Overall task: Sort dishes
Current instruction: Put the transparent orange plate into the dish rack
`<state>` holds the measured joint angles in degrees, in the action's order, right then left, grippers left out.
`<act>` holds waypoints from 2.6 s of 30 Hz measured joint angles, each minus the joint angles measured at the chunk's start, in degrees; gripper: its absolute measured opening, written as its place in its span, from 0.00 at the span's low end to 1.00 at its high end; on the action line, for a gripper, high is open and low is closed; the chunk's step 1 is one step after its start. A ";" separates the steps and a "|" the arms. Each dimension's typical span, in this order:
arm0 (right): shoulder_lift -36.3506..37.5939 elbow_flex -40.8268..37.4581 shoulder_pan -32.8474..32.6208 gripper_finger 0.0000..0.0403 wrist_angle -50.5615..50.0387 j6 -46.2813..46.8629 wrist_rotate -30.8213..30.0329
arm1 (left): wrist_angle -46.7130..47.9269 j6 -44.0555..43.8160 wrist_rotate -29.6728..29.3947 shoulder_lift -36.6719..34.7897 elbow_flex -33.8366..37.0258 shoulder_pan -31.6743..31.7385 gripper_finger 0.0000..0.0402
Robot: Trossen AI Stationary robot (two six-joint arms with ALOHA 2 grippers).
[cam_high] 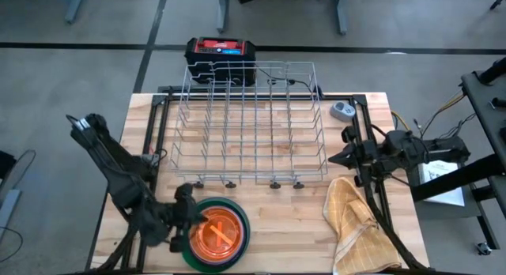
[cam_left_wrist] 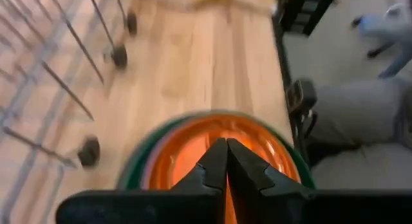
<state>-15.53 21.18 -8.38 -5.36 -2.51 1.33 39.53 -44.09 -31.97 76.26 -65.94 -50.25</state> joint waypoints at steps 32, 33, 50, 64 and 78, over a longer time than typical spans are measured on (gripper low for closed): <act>-2.25 0.91 0.00 0.01 -0.09 -0.75 -1.54 | 22.81 -35.54 8.83 17.89 -8.17 -0.65 0.00; -2.25 0.91 0.02 0.01 -0.09 -0.61 -1.52 | 22.81 -36.22 8.84 17.89 -8.17 -0.47 0.00; -2.25 0.91 0.00 0.01 -0.05 -0.45 -1.52 | 22.56 -48.45 13.58 17.96 -8.17 2.54 0.01; -2.28 0.91 0.02 0.01 -0.16 0.60 -1.50 | 21.79 -48.58 15.08 19.77 -8.17 3.39 0.11; -2.28 0.91 0.02 0.01 -0.38 0.67 -1.48 | 21.91 -48.07 16.78 21.02 -8.17 3.81 0.14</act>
<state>-17.80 22.09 -8.36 -5.74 -1.84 -0.14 61.44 -92.16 -15.19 97.27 -74.11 -46.44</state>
